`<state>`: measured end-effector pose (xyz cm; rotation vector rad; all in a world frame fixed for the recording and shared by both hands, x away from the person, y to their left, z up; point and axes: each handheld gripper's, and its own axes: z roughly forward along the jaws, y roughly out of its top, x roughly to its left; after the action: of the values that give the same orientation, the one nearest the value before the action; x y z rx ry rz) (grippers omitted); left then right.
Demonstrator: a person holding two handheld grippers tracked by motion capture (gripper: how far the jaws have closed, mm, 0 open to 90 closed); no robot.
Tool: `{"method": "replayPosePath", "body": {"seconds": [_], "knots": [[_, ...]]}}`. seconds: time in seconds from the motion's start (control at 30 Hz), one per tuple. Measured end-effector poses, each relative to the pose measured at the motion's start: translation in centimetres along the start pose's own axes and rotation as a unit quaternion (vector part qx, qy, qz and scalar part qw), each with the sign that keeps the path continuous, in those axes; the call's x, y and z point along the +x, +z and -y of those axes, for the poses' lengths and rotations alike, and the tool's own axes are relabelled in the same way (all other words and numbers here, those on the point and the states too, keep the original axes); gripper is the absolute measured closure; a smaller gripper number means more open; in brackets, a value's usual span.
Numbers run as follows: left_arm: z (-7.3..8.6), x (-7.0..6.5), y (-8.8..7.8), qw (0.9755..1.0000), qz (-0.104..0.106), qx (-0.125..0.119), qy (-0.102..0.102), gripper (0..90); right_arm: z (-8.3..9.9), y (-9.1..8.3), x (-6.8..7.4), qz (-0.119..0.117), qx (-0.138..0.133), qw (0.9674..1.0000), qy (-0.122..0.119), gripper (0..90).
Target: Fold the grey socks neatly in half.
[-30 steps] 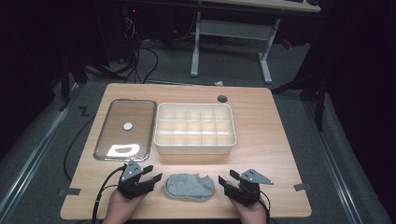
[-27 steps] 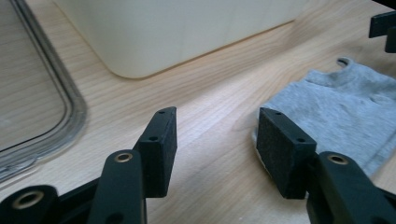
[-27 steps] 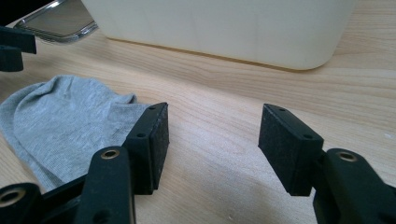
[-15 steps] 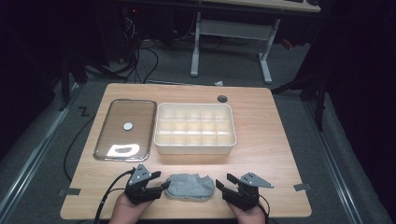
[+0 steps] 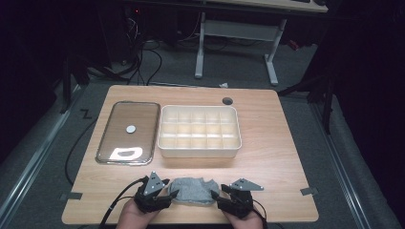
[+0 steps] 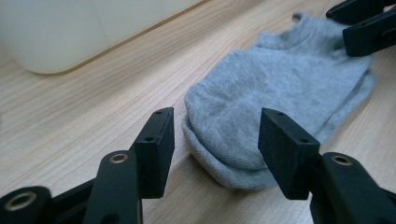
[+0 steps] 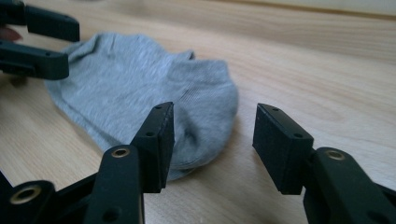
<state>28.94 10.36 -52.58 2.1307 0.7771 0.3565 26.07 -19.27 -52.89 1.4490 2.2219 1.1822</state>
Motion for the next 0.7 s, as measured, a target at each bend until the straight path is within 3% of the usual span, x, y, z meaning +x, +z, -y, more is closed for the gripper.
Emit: {"method": "replayPosePath", "body": {"seconds": [0.13, 0.2, 0.33, 0.6, 0.7], "knots": [[0.1, -0.2, 0.2, 0.9999, -0.005, 0.012, 0.010, 46.5, 0.2, 0.4, 0.7, 0.004, 0.006, 0.9997, -0.022, 54.1], [0.1, -0.2, 0.3, 0.9998, -0.007, 0.014, 0.009, 46.6, 0.2, 0.6, 1.3, 0.014, 0.008, 0.9989, -0.044, 59.6], [0.1, 0.0, 0.3, 0.9998, -0.006, 0.019, 0.002, 47.5, 0.3, 0.7, 1.7, 0.021, 0.005, 0.9983, -0.054, 62.0], [0.4, 1.1, 0.4, 0.9978, 0.040, 0.023, -0.049, 55.3, 0.3, 0.7, 1.5, 0.023, 0.003, 0.9981, -0.057, 67.9], [0.4, 1.0, 0.4, 0.9978, 0.043, 0.022, -0.045, 58.1, 0.4, 0.7, 1.6, 0.014, 0.004, 0.9987, -0.049, 77.0]]}}
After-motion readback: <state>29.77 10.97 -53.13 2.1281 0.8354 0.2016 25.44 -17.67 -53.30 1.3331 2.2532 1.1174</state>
